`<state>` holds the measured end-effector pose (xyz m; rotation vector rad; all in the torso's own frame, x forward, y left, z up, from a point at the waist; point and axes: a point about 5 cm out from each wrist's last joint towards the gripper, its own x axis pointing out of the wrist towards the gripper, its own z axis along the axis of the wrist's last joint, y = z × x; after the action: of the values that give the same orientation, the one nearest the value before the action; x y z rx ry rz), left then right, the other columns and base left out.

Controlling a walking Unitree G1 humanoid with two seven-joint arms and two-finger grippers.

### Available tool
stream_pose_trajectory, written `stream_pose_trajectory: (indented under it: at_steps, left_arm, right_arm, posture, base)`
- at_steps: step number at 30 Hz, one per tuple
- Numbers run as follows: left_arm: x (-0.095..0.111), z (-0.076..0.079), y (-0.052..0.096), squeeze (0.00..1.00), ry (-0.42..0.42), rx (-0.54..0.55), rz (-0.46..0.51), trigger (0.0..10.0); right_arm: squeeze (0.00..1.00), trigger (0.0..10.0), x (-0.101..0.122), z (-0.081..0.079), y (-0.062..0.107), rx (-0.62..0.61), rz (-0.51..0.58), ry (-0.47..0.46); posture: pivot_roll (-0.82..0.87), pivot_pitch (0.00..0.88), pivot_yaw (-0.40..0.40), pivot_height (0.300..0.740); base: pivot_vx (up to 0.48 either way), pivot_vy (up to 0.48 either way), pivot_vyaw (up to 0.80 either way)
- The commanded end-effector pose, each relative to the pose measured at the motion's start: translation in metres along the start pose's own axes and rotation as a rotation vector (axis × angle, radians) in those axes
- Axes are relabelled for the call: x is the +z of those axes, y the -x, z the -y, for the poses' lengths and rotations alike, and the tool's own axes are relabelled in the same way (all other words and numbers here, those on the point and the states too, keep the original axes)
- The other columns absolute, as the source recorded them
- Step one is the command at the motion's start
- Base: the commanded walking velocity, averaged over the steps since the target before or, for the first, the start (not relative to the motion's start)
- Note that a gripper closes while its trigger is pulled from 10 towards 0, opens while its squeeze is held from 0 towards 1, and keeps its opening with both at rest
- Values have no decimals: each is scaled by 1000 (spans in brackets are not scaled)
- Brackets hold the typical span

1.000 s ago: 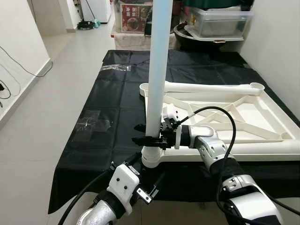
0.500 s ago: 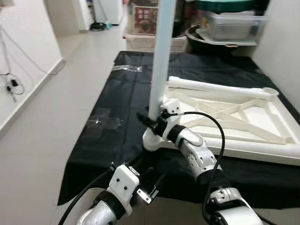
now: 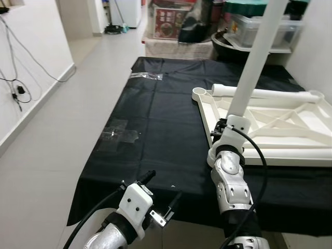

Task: Building children table

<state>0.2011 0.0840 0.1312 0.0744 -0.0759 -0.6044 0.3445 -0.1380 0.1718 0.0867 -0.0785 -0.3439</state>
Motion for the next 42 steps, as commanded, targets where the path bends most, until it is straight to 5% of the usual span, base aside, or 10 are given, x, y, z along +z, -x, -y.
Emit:
stream_pose_trajectory:
  at_steps: [1, 6, 7, 15, 20, 36, 37, 39, 40, 42]
  left_arm:
    - [-3, 3, 0, 0, 4, -9, -13, 10000]
    - [-3, 3, 0, 0, 5, -10, -13, 10000]
    - [-3, 3, 0, 0, 6, -10, -14, 10000]
    - [-3, 2, -1, 0, 6, -12, -15, 10000]
    - [-3, 1, -1, 0, 3, -12, -14, 10000]
    - [-2, 1, -1, 0, 2, -4, -12, 10000]
    - [-2, 1, -1, 0, 2, -5, -12, 10000]
    - [-2, 1, -1, 0, 2, -5, -12, 10000]
    - [-2, 1, -1, 0, 3, -3, -12, 10000]
    - [-2, 1, -1, 0, 3, -3, -12, 10000]
  right_arm:
    - [1000, 10000, -17, -32, 20, 83, -91, -136]
    - [1000, 10000, -9, -44, 20, 201, -36, -157]
    - [0, 10000, -7, -50, 18, 316, -33, -210]
    - [0, 10000, -6, -55, 14, 692, -64, -304]
    - [0, 10000, -5, -38, 14, 1250, -185, -245]
    - [0, 10000, -5, -46, 27, 1813, -278, -16]
    - [0, 4706, -4, -48, 27, 1833, -270, 23]
    - [0, 4706, -4, -48, 27, 1833, -270, 23]
    - [0, 0, -3, -50, 27, 1850, -262, 47]
    - [0, 0, -3, -50, 27, 1850, -262, 47]
  posture:
    - [134, 79, -52, 740]
    - [131, 84, -50, 740]
    - [131, 84, -47, 740]
    - [130, 85, -45, 740]
    - [134, 88, -45, 740]
    - [152, 95, -53, 740]
    - [152, 96, -53, 740]
    - [152, 96, -53, 740]
    - [153, 96, -54, 740]
    - [153, 96, -54, 740]
  base:
    - [0, 0, 0]
    - [0, 0, 0]
    - [0, 0, 0]
    - [0, 0, 0]
    - [0, 0, 0]
    - [0, 0, 0]
    - [0, 0, 0]
    - [0, 0, 0]
    - [0, 0, 0]
    - [0, 0, 0]
